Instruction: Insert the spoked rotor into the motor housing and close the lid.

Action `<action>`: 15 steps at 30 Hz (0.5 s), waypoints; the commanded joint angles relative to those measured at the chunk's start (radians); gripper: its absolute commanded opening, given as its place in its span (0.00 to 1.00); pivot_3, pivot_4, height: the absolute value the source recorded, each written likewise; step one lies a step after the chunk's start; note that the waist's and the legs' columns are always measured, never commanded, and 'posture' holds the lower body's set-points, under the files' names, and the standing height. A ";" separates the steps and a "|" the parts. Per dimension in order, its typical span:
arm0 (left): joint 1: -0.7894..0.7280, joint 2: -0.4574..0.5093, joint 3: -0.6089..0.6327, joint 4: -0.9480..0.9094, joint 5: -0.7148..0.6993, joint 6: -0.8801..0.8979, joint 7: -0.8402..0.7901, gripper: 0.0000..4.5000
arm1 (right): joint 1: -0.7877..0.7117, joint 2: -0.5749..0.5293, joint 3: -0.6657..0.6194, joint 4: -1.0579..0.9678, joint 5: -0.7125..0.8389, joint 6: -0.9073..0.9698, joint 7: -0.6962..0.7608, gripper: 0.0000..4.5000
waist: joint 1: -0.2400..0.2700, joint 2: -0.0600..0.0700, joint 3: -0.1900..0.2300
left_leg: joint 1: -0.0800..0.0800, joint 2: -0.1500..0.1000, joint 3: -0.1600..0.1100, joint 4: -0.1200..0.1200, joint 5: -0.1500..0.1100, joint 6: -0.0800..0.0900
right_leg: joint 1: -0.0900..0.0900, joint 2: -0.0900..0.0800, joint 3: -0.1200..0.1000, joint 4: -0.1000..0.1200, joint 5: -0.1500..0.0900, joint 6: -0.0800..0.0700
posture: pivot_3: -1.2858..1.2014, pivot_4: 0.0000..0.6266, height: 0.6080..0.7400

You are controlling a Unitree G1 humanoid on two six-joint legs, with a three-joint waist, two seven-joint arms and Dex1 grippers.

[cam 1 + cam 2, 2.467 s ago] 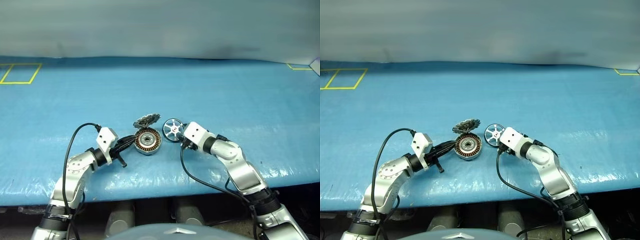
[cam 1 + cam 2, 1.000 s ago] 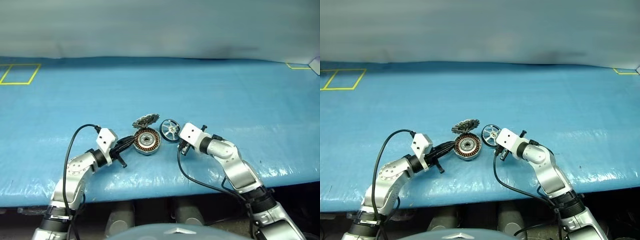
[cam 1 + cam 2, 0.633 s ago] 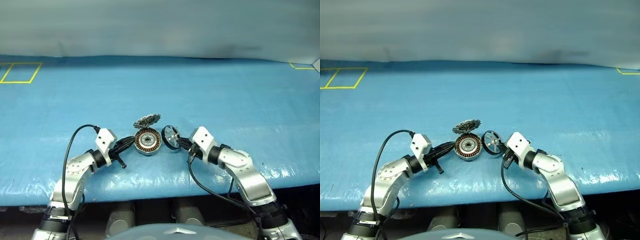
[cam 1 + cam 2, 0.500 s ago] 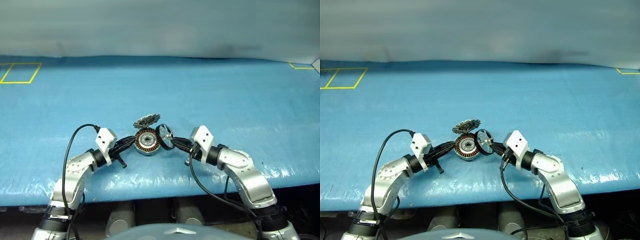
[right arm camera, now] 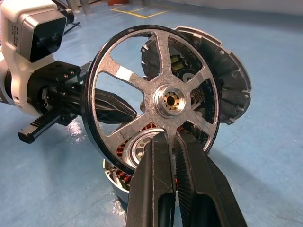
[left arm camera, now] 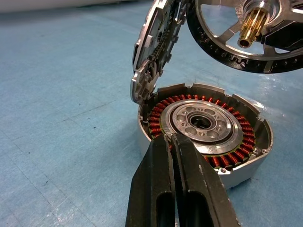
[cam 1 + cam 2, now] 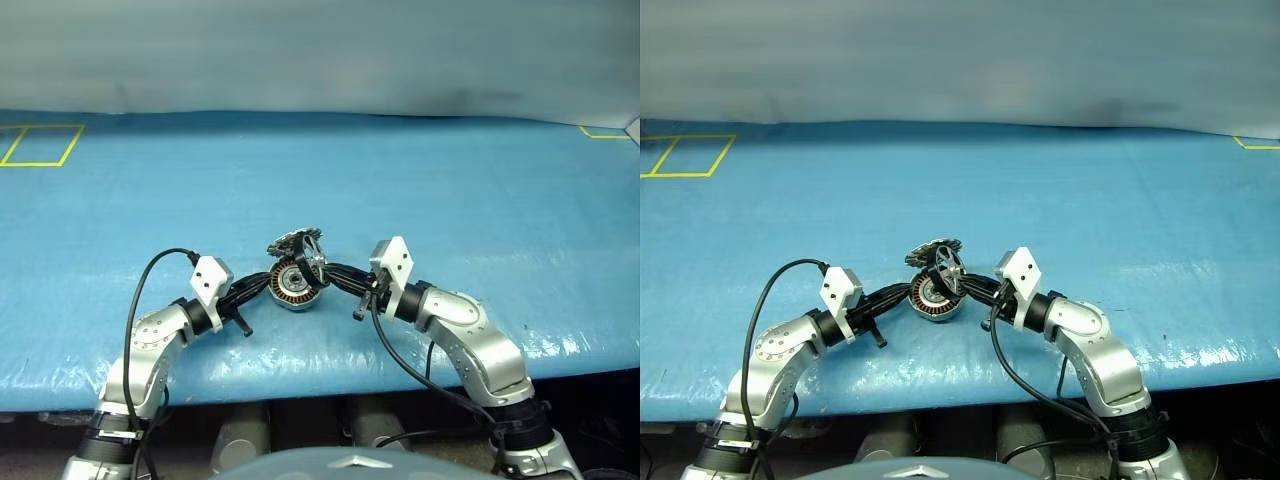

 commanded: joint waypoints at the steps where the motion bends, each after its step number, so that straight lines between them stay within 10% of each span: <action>1: 0.009 0.004 0.010 -0.020 0.000 -0.018 0.000 0.02 | -0.021 0.005 0.017 -0.008 0.004 -0.020 0.008 0.00 | 0.000 0.000 0.000 | 0.000 0.000 0.000 0.000 0.000 0.000 | 0.000 0.000 0.000 0.000 0.000 0.000 | 0.52 0.24 1.00; 15: 0.012 0.013 0.007 -0.025 -0.015 -0.009 -0.023 0.02 | -0.054 -0.006 0.064 0.062 -0.077 -0.064 0.001 0.00 | 0.000 0.000 0.000 | 0.000 0.000 0.000 0.000 0.000 0.000 | 0.000 0.000 0.000 0.000 0.000 0.000 | 0.52 0.24 1.00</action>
